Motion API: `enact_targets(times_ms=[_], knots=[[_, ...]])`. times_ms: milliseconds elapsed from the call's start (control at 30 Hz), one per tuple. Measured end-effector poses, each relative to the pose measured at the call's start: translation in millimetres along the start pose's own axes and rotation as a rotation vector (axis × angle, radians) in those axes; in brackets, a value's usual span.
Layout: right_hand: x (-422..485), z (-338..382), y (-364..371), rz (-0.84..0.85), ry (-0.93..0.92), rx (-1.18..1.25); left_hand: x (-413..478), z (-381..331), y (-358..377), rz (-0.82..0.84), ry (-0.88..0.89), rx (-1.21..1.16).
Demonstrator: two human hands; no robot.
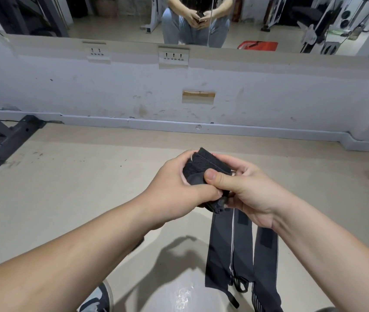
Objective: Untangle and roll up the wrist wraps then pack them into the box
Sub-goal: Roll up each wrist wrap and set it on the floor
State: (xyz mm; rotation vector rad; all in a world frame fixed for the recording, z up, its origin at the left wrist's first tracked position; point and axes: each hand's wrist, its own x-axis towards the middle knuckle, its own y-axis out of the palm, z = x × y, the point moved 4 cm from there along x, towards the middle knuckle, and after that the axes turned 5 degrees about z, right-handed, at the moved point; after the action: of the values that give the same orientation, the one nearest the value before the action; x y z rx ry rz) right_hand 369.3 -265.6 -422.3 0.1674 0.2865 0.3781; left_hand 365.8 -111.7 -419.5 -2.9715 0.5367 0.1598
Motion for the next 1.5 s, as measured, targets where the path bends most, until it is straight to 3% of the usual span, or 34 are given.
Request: enact_targets(times_ms=[367,567,667,833,1000,1133,1500], knots=[[7.8,-8.9,-12.2,-0.085,0.049,-0.068,5.1,10.7,-2.4,0.007,-0.071,-0.140],[8.2,-12.0,-8.5,-0.024,0.154,-0.019,7.8,13.0,-3.4,-0.057,-0.106,-0.241],[5.0,-15.9,1.6,-0.002,0.107,-0.128,9.9,14.6,-3.0,-0.069,-0.123,-0.207],[5.1,-14.4,4.1,-0.128,0.023,-0.239,7.3,14.5,-1.1,-0.018,-0.202,-0.296],[8.5,-23.7,10.1,-0.296,-0.045,-0.361,7.6,18.4,4.0,-0.102,-0.100,-0.121],[11.6,-32.5,17.2,-0.435,-0.162,-0.309,6.9,16.9,7.3,-0.205,-0.023,-0.016],[21.6,-56.8,16.2,-0.363,-0.022,-0.276,2.1,21.6,1.8,-0.279,-0.008,0.190]])
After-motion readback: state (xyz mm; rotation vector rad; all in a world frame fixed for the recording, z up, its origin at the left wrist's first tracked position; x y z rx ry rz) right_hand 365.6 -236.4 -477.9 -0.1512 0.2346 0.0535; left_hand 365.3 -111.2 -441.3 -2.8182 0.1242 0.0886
